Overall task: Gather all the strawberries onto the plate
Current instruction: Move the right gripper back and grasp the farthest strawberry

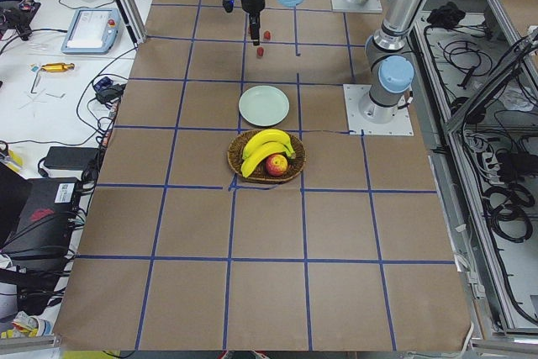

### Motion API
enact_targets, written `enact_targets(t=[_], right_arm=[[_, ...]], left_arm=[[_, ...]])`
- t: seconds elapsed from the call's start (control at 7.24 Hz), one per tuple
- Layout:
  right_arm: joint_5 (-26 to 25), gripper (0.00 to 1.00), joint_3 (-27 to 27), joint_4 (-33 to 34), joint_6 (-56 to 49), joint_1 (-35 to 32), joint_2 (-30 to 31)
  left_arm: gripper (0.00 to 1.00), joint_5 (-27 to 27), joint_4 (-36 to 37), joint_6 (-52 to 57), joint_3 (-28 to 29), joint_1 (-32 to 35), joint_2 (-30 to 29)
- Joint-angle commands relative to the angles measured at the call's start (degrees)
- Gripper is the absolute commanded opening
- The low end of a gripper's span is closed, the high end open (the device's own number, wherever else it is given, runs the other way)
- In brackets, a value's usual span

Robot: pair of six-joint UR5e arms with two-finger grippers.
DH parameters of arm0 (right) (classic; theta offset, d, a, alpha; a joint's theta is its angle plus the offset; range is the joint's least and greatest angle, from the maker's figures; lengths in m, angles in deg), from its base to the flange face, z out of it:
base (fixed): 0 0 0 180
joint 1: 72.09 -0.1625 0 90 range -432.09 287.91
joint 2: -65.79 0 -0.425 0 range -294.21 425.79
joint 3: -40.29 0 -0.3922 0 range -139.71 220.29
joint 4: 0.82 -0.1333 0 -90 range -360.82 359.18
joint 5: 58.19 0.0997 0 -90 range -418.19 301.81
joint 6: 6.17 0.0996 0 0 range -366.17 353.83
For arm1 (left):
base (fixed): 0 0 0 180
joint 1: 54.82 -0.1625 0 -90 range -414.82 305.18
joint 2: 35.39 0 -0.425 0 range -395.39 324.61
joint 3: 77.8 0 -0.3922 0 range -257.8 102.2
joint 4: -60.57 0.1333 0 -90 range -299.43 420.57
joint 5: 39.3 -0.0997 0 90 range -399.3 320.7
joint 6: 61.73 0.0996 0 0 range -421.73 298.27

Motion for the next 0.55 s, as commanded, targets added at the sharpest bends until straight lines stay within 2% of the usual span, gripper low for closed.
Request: enact_targets(t=[0.0,0.14,0.41], right_arm=[[-1.15,1.0,-0.1,-0.11,7.19,1.98,-1.92],[-0.46,1.0,-0.28,-0.11,11.4,1.98,-3.16],[-1.15,1.0,-0.37,0.06,12.32,1.98,-5.0]], left_arm=[[1.0,0.53,0.51,-0.44,-0.06,0.68,-0.12],[1.0,0.53,0.69,-0.36,-0.06,0.86,-0.29],[1.0,0.18,0.7,-0.01,-0.06,1.21,-0.91]])
